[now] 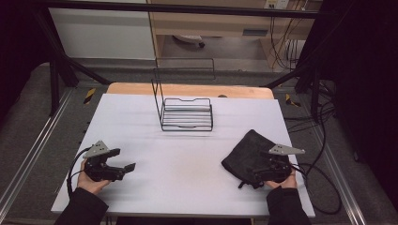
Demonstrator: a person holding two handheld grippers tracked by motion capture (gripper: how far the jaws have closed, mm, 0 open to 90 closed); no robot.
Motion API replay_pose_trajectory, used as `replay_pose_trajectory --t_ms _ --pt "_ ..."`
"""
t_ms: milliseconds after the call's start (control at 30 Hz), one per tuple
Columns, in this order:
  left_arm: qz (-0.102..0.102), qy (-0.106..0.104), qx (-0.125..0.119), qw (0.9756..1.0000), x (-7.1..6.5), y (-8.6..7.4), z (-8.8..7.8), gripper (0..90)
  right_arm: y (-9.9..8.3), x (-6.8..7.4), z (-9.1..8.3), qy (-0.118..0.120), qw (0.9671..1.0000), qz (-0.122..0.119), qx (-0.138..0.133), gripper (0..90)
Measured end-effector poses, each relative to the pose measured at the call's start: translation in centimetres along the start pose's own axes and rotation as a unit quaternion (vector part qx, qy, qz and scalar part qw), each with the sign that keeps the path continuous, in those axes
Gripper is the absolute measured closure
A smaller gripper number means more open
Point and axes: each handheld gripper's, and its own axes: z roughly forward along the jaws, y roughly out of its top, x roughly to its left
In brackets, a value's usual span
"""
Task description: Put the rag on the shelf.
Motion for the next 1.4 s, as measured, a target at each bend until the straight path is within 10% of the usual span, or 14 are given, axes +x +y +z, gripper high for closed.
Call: replay_pose_trajectory --t_ms 767,1400 --pt "-0.001 0.008 0.002 1.0000 0.1 -0.2 0.0 7.4 1.1 1.8 0.9 -0.010 0.9997 -0.017 0.017 3.8" --pt "-0.001 0.012 0.011 0.9999 0.1 -0.2 0.2 7.7 2.0 4.8 5.3 -0.003 0.9935 -0.075 0.085 43.0"
